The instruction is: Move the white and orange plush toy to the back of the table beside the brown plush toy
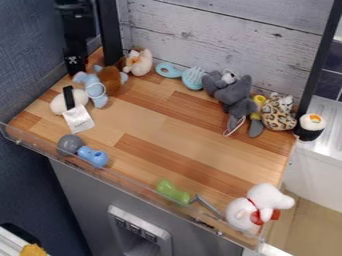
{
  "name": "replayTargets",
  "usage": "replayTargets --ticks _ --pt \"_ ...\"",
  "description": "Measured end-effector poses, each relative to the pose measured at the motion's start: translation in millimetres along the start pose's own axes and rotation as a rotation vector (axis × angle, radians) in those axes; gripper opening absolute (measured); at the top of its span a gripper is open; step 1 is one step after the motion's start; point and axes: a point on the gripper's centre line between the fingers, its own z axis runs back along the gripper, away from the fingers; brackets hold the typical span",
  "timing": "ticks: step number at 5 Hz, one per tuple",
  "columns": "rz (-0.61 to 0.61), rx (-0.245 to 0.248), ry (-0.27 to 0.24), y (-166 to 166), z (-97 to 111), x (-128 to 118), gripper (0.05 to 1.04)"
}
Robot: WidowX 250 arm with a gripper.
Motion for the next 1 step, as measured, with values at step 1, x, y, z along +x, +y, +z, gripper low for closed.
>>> replayTargets --ticks 1 --pt "-0.152 0.002 0.004 4.1 -11.7 7.2 0.999"
